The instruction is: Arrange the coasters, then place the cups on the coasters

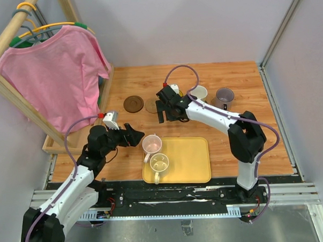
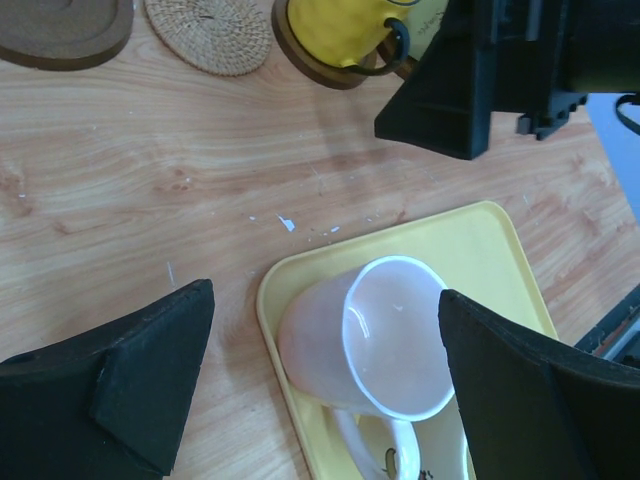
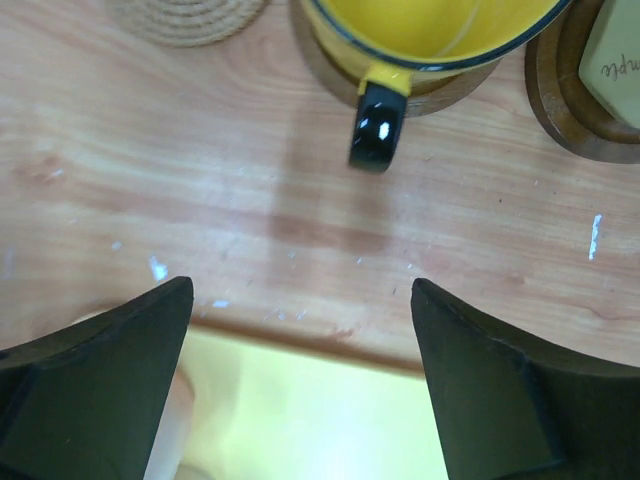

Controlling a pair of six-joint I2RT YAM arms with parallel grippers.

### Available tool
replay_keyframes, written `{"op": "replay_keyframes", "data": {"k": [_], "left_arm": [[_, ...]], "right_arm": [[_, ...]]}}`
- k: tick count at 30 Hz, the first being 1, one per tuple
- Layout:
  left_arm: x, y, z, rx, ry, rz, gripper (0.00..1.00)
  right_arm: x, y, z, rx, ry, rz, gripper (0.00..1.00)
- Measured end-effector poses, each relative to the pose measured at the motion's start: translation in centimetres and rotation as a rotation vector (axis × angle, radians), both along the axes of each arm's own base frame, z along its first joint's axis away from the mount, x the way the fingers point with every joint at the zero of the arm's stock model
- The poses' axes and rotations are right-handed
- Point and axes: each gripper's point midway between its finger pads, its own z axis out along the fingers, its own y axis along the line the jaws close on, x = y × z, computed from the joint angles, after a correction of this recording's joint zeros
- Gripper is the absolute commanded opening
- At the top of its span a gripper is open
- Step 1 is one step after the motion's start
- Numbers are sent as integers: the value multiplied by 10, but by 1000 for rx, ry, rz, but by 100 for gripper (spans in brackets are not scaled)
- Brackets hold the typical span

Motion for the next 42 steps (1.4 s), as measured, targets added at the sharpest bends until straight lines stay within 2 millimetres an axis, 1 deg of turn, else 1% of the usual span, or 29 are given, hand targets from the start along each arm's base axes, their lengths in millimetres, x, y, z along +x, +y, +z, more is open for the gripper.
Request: {"op": "replay_keyframes", "data": {"k": [5,8,12,16,20,24,26,29,32,35,36,42], "left_arm": [[-9,-5,7,-34,2,-32,98],[-15,-6,7,-50,24,-40,98],[-24,-5,6,-52,48,-41,98],[-30,-6,8,-54,65,-45,99],[-37,-14,11,-49,89,-77,100],[-47,-27,11,-29,124,-123,100],[-50,-30,8,-19,147,-131,100],[-56,-31,-3,5,194,-124,99],[-60,-27,-13,32,238,-98,93],[-63,-25,-19,52,272,-73,81],[-65,-25,-20,52,282,-70,79],[-77,-32,-32,74,341,-76,75]], "right_arm": [[-20,6,44,47,-77,63,96],[-26,-2,65,66,-120,69,96],[-35,-20,82,66,-165,56,96],[-41,-34,94,65,-203,44,96],[-44,-45,100,60,-231,30,97],[-47,-53,97,56,-235,21,97],[-46,-58,94,53,-235,10,97],[-46,-66,90,47,-230,-5,97],[-47,-72,86,46,-227,-14,97],[-47,-74,86,53,-231,-17,97],[-48,-74,87,57,-234,-17,97],[-49,-76,86,68,-238,-18,97]]}}
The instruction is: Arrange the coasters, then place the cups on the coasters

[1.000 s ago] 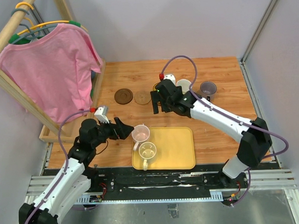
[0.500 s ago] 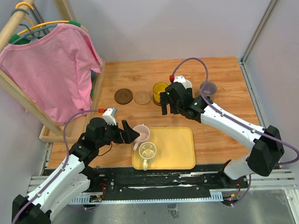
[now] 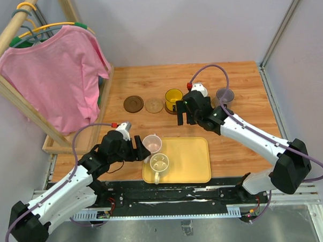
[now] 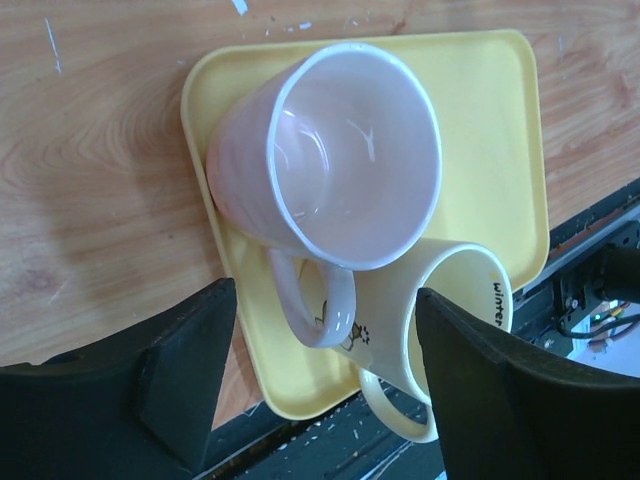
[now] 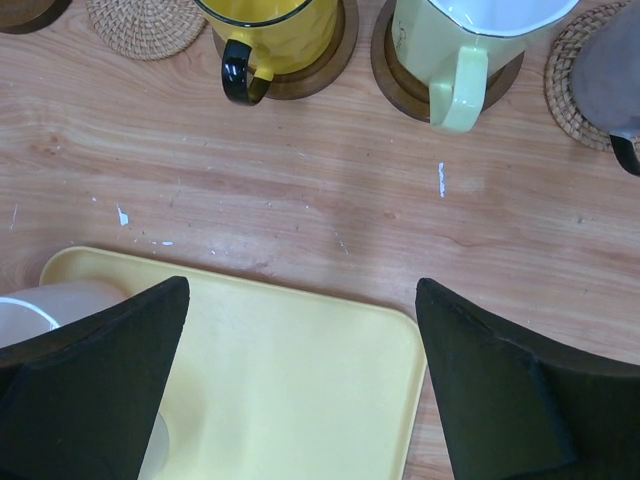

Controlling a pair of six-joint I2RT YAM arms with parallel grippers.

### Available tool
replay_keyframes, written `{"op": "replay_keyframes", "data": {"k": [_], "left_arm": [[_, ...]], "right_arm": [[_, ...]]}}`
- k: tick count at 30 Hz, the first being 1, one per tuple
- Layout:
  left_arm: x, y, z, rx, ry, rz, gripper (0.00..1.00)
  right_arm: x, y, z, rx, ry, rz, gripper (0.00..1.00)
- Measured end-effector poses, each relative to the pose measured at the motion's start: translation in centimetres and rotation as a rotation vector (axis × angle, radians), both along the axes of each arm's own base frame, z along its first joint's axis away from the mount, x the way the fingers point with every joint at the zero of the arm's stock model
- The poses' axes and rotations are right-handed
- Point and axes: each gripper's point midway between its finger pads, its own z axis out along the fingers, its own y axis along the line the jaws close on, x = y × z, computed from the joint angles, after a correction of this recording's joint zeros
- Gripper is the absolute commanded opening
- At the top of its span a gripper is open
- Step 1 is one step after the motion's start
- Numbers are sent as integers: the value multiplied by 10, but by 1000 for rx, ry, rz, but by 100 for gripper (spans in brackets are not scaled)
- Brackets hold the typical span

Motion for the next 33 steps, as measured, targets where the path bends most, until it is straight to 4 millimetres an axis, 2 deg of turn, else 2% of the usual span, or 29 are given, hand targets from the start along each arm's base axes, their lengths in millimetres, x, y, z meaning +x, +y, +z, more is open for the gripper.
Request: {"op": "replay_keyframes", "data": {"k": [12,18,22,27,33], "left_arm": [[-5,-4,-15,45,49,14,43],[-3,-7,-20,59,52,7,38],[-4,-12,-21,58,47,-6,38],[-8,-15,-25,77,53,-27,51],[-13,-15,-35,128,62,-37,56]], "right_arm": [[-2,-4,-13,3,26,3,97],[-3,-2,-15,9,31,9,97],[-4,-2,-14,15,31,13,97],[-5,-3,-10,27,18,14,97],[-9,-6,-14,26,25,11,97]]}}
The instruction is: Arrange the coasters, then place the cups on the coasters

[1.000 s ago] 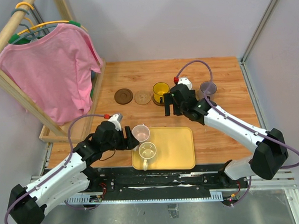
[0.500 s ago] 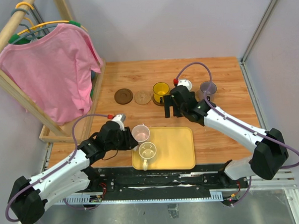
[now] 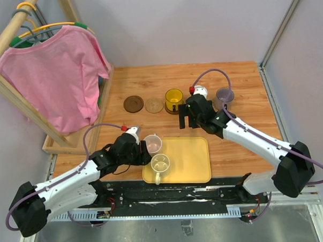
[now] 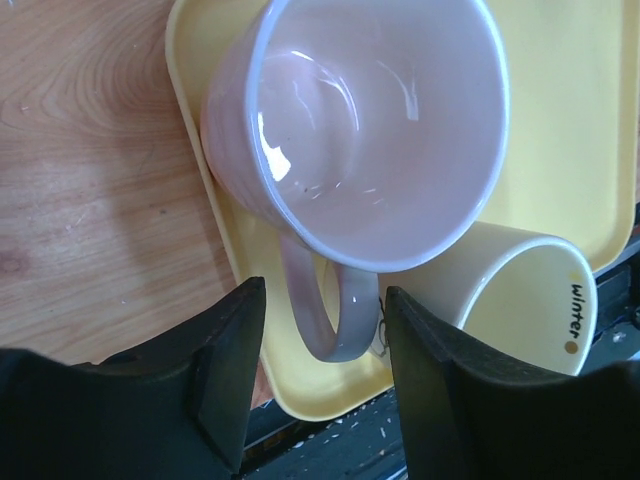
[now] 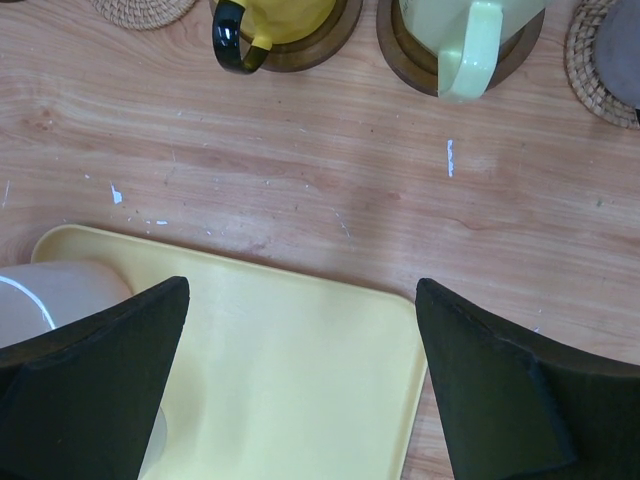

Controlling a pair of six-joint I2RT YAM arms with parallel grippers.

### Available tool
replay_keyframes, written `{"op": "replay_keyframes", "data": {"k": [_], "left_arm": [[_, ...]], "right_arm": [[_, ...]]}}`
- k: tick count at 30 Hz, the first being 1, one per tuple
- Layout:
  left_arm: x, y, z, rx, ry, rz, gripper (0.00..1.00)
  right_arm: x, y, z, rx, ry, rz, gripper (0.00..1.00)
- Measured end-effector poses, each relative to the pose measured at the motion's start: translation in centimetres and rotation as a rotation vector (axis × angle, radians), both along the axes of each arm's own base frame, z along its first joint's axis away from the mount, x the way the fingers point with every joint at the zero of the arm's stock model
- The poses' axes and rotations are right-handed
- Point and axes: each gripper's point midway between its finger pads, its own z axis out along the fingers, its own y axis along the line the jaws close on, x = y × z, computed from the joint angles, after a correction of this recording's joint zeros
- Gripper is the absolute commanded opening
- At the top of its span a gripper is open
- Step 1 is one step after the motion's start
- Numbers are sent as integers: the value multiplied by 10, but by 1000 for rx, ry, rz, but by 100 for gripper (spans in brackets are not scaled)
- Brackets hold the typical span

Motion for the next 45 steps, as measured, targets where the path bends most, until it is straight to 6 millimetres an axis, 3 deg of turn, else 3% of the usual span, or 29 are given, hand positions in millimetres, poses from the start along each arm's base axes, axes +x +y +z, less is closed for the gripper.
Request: {"op": "replay_keyframes", "data": {"k": [7,15,21,33,43,45], "left_arm": [[1,1,-9,63,27,5,55],[6,-4,-7,97,27,0,40],[4,-6,-12,118,37,-14,34],[4,-7,-17,157,45,-30,33],[5,-15,-16,170,38,-52,3],[5,-15,-16,176,37,-53,1]], "right_arm": [[-3,-1,-2,4,4,3,97],[-3,-1,-4,3,7,3,97],[-4,-2,-7,2,13,3,97],[-4,0,-8,20,14,2,97],[-3,0,-7,24,13,2,97],[-3,0,-7,24,13,3,97]]}}
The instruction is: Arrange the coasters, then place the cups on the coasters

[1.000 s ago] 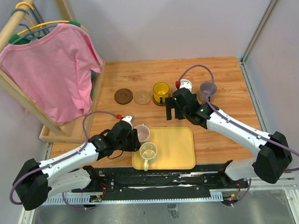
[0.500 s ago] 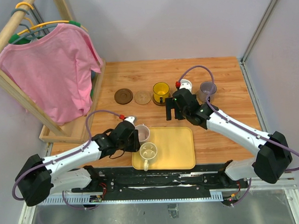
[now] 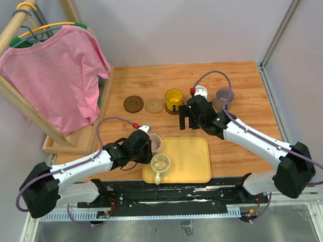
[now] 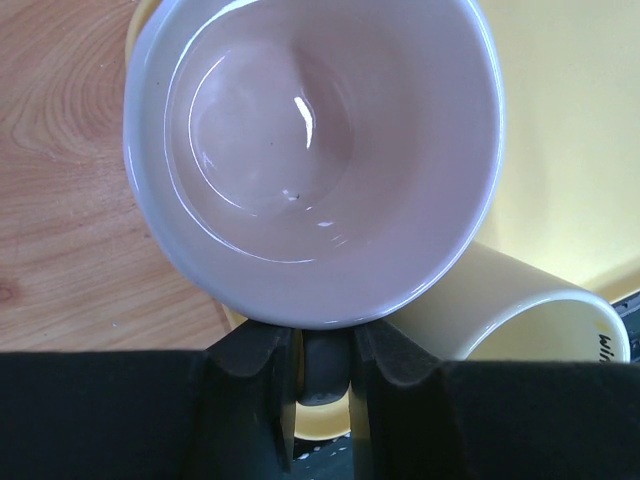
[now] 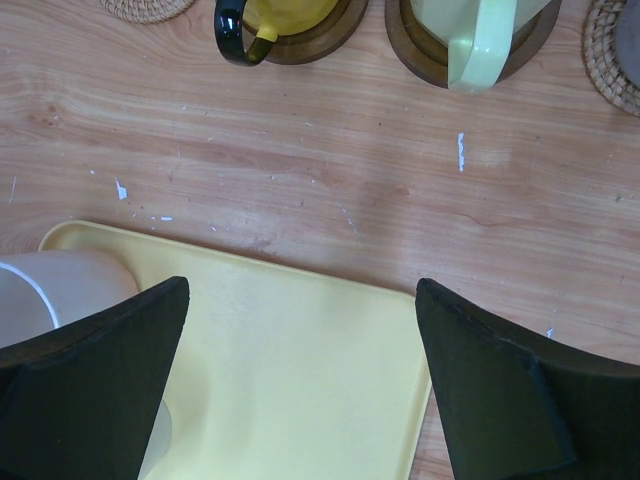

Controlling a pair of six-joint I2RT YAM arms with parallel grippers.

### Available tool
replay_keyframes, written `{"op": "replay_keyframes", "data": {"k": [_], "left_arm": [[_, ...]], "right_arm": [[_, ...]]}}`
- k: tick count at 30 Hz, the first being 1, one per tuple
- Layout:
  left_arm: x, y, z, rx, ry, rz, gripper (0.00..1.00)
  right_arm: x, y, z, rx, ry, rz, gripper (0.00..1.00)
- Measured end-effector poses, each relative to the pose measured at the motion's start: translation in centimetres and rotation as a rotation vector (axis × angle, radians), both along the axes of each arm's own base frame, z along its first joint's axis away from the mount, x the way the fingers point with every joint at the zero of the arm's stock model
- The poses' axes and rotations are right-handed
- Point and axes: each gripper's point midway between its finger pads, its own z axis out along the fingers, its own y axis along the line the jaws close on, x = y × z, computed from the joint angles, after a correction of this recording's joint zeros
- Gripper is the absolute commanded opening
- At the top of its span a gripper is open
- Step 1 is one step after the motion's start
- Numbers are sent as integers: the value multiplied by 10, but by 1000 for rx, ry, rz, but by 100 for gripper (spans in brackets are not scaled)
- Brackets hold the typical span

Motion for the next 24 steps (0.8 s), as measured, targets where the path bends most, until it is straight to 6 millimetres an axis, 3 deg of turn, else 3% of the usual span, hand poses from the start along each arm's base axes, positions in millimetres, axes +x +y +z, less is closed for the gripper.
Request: {"op": "replay_keyframes", "data": {"k": [10,24], "left_arm": [[4,3,4,90,-33,-3,1],[30,8,23,166,-153,30,0]], "right_arm": [[0,1,-1,6,1,5,97],[-6,-6,-3,3,-6,-1,97]]}}
